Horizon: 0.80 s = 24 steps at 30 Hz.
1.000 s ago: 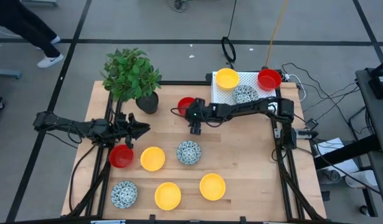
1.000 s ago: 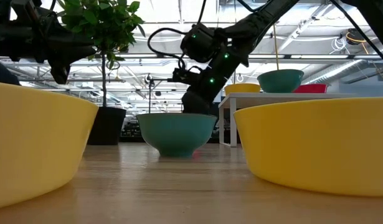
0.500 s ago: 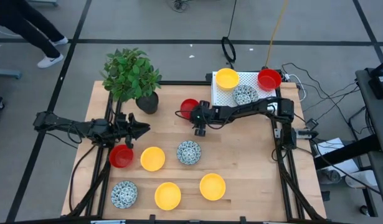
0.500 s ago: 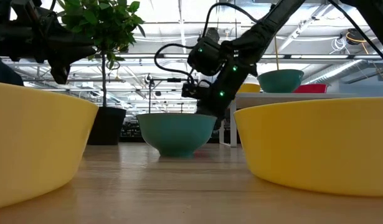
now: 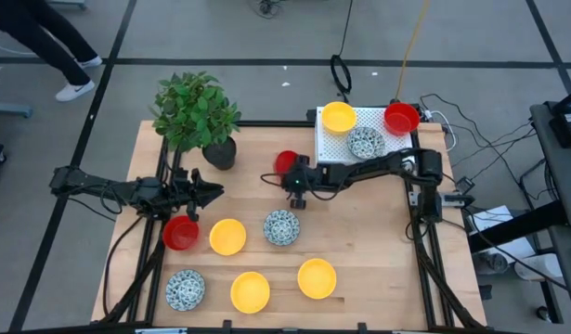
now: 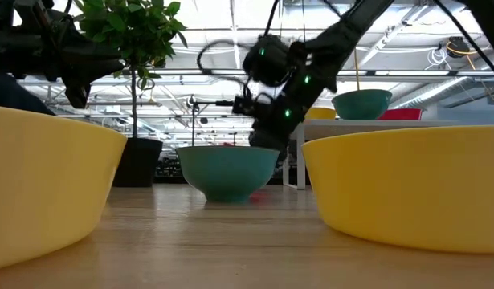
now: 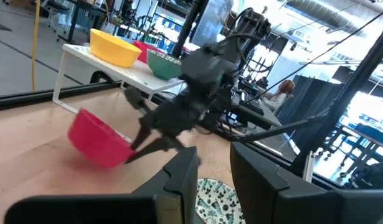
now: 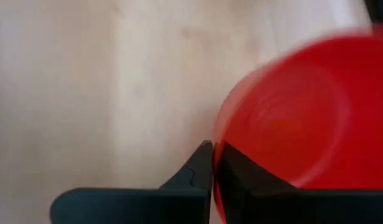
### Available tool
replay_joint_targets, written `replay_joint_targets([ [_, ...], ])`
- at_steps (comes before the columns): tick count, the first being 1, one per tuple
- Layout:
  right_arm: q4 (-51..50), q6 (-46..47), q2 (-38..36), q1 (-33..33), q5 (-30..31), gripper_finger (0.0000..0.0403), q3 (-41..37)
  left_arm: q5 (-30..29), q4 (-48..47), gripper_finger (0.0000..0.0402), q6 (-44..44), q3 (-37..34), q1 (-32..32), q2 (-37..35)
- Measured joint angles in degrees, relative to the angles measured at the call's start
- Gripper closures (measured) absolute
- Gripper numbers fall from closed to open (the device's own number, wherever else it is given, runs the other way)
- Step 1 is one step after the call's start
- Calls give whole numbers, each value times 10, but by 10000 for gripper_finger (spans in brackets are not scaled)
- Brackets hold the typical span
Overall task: Pick & Place Mini bowls
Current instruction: Stack the red bowl on top of the red bowl on the shelf
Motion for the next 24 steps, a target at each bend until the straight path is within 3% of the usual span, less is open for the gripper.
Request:
replay_joint_targets([
  [8,4,-45,-129,55,19,402,0,0,0,304,0,0,0,0],
  [13,-22,-47,-234,71,120,402,0,0,0,304,0,0,0,0],
  [18,-105,-34,-338,56,258,402,1,0,0,304,0,0,0,0],
  [21,-175,21,-396,32,317,402,1,0,0,304,0,0,0,0],
  [24,-256,111,-445,3,335,402,1,0,0,304,0,0,0,0],
])
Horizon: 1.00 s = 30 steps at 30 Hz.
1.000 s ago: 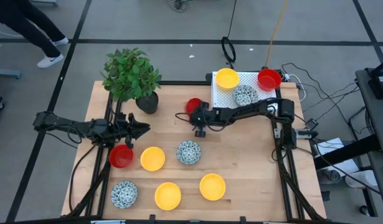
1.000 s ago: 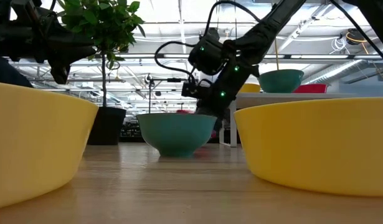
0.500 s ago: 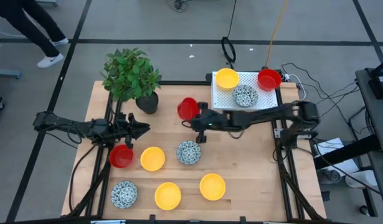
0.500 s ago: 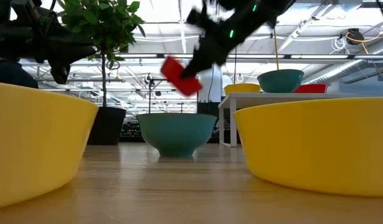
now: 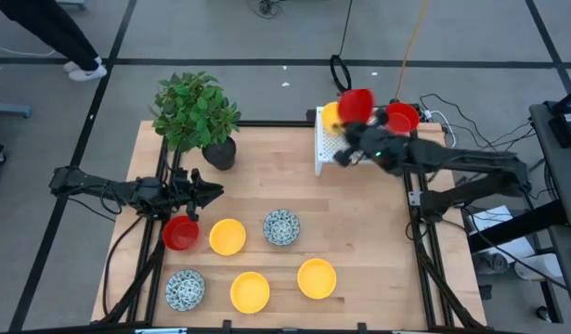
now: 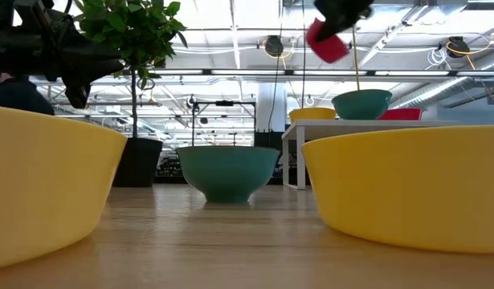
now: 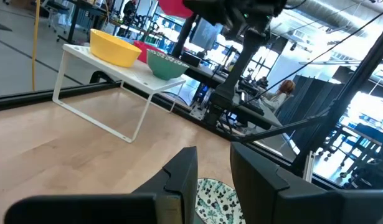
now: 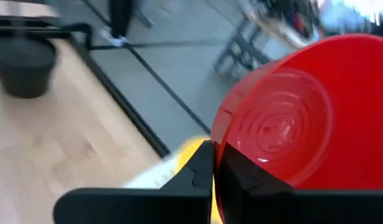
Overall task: Pick & Place Mini bowls
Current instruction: Stack the red bowl on top of the red bowl on the shelf
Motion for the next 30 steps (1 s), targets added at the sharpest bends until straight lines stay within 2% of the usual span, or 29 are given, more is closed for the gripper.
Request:
replay_joint_targets([
  [4,-93,98,-48,-42,0,402,0,0,0,304,0,0,0,0],
  [9,-186,158,-75,-99,-12,402,0,0,0,304,-1,0,0,0],
  [15,-310,246,-74,-210,-113,403,0,0,0,304,0,0,0,0],
  [18,-326,247,-65,-256,-137,403,0,0,0,304,0,0,0,0],
  [23,-304,195,-48,-306,-140,403,0,0,0,304,0,0,0,0],
  [26,-296,172,-28,-334,-141,403,0,0,0,304,-1,0,0,0],
  [30,-295,156,10,-366,-171,403,0,0,0,304,0,0,0,0],
])
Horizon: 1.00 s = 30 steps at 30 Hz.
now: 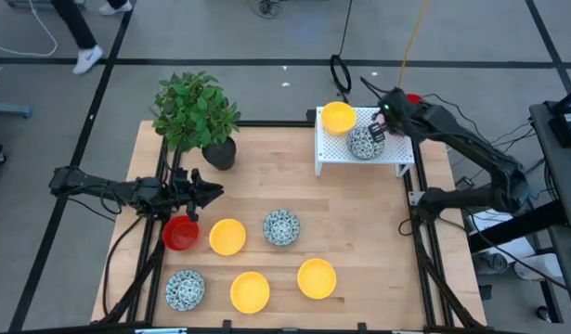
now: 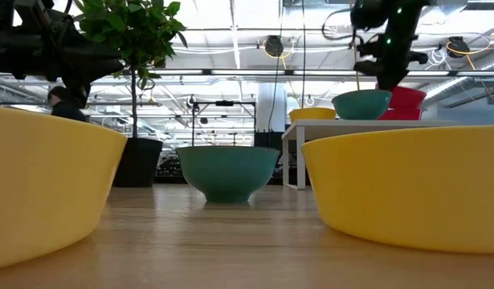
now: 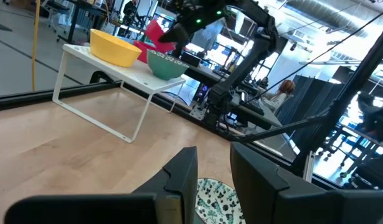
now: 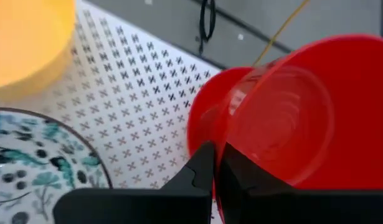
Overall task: Pick & Place Mini bowls
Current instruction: Stack the red bowl on top of the red bowl on the shelf, then stack the blue bowl on top of the blue bowl on the shelf
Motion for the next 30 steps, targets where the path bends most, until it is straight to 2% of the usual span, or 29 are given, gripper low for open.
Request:
replay_joint_targets([
  [5,12,-13,37,-18,-1,403,0,0,0,304,0,0,0,0],
  [12,40,-28,53,-21,-1,393,0,0,0,304,0,0,0,0],
  [25,72,-43,16,-20,0,258,0,0,0,304,0,0,0,0],
  [30,105,-32,-35,-14,-22,237,0,0,0,304,0,0,0,0],
])
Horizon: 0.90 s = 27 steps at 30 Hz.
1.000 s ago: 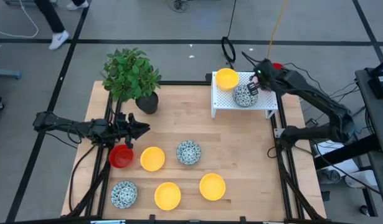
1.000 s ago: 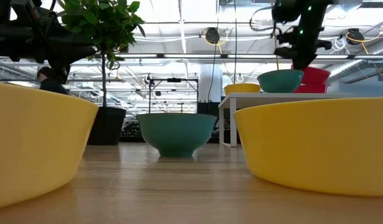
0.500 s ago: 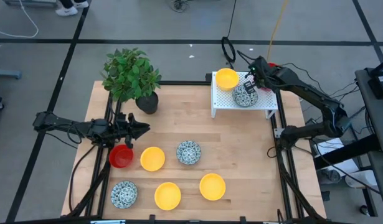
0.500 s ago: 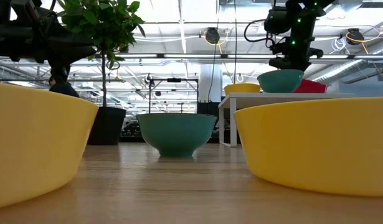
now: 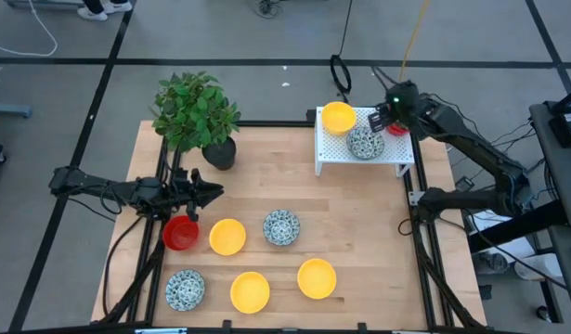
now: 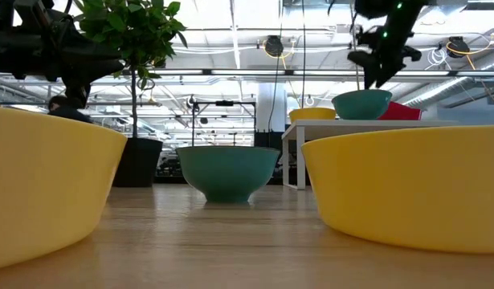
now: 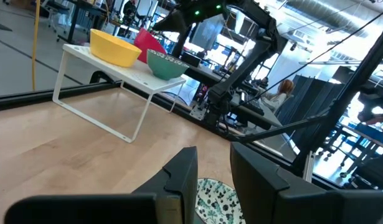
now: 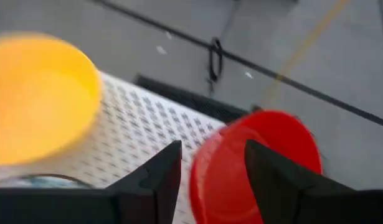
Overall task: Pick & Place Mini bowls
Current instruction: Stack the blue bowl on top of the blue bowl on the shelf
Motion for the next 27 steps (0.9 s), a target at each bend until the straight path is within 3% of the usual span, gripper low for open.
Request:
replay_joint_targets([
  [13,210,11,-99,87,-214,254,0,0,1,304,-1,0,0,0],
  [22,231,13,-100,177,-217,253,0,-11,82,304,-8,0,1,0],
  [27,231,24,-90,213,-217,254,0,15,147,304,54,2,-1,0],
])
